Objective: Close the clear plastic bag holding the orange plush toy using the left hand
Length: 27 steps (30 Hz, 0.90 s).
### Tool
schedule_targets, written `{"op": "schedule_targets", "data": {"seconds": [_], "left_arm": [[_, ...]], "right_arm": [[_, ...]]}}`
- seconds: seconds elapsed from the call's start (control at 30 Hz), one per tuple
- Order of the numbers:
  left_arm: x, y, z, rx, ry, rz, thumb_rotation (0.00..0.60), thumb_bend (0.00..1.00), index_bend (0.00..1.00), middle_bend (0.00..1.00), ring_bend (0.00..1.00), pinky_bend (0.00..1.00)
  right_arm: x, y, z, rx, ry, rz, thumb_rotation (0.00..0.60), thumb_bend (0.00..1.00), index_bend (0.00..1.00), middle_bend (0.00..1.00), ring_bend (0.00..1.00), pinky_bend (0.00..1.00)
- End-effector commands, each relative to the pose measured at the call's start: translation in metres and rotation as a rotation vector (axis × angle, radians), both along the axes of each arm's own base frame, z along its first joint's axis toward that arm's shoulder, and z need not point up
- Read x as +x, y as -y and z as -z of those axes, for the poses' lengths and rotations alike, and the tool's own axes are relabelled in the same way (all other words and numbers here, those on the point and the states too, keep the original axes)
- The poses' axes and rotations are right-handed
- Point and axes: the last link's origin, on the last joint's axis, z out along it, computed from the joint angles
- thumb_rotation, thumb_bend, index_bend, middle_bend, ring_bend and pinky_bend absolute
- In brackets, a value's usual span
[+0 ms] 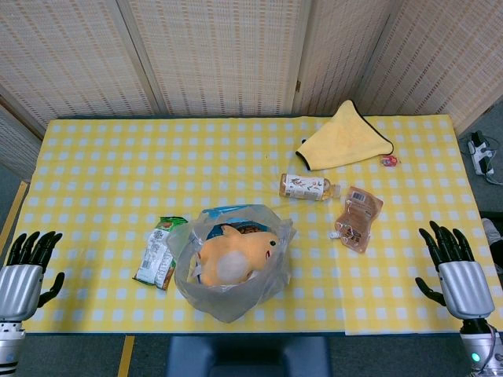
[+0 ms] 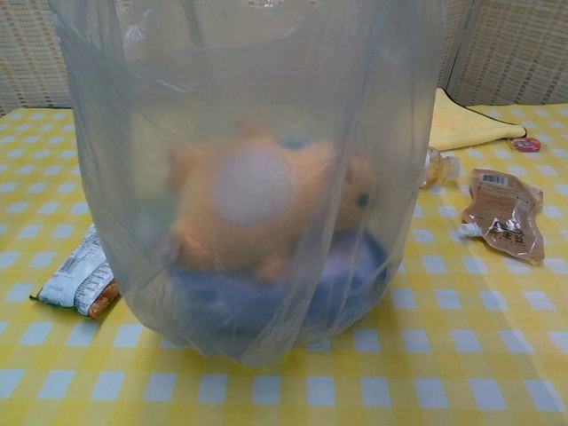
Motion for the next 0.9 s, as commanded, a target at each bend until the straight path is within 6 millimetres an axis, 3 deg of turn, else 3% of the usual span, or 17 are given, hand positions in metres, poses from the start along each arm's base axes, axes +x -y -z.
{"op": "schedule_targets", "data": {"seconds": [0.03,0.27,0.33,0.43,0.53,0.7,0.9], "left_arm": [[0.001,0.001,0.001,-0.008,0.008,0.002,0.6,0.44,0.15,0.16,0.08,0.07],[0.011,0.012,0.007,-0.266,0.259,0.034,0.6,0.43,0.15,0.16,0.07,0.08],[0.022,0.024,0.007,-0.47,0.459,0.034,0.6,0.42,0.17,0.16,0.08,0.08],[0.034,0.035,-0.008,-0.738,0.805,0.09,0.6,0.42,0.15,0.16,0.09,0.11],[0.038,0.034,-0.022,-0.907,1.08,0.165,0.6,0.42,0.15,0.16,0.09,0.1],[0.041,0.016,-0.032,-0.951,1.184,0.226,0.6,0.42,0.1,0.15,0.05,0.07],[0.066,0.007,-0.028,-1.103,1.324,0.248,0.6,0.42,0.09,0.1,0.01,0.04]], "right_arm": [[0.0,0.0,0.001,0.007,-0.002,-0.002,0.6,0.27,0.0,0.0,0.0,0.0],[0.006,-0.005,-0.001,0.021,0.007,-0.048,0.6,0.27,0.0,0.0,0.0,0.0],[0.007,-0.007,0.0,0.04,0.004,-0.063,0.6,0.27,0.0,0.0,0.0,0.0],[0.008,-0.008,0.003,0.072,0.009,-0.064,0.6,0.27,0.0,0.0,0.0,0.0],[0.009,-0.008,0.005,0.085,0.006,-0.07,0.6,0.27,0.0,0.0,0.0,0.0],[0.013,-0.011,0.006,0.096,0.019,-0.091,0.6,0.27,0.0,0.0,0.0,0.0],[0.014,-0.006,0.014,0.145,0.003,-0.096,0.6,0.27,0.0,0.0,0.0,0.0]]}}
